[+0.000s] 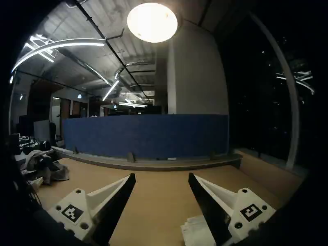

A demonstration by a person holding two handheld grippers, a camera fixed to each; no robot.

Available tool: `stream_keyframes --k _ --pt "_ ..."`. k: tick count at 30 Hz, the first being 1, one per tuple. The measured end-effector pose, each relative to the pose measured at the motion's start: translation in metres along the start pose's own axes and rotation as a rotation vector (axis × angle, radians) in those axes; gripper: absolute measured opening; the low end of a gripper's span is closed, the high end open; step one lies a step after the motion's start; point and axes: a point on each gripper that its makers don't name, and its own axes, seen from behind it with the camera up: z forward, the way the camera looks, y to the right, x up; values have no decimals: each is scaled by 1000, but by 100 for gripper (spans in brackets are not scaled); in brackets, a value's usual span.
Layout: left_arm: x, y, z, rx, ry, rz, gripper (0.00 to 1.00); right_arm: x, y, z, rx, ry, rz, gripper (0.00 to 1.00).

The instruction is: Fold towel

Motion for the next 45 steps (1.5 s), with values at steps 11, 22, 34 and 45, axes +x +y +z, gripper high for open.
stream_keyframes --k 11,22,34,45 --pt "0 0 -1 0 0 0 96 -32 29 -4 -20 15 60 100" --pt "0 1 0 0 0 0 96 -71 49 -3 -37 48 90 100" --pt "0 1 0 0 0 0 96 -92 51 1 -32 75 80 100" --pt "0 0 0 0 0 0 96 -101 38 2 -14 81 19 100"
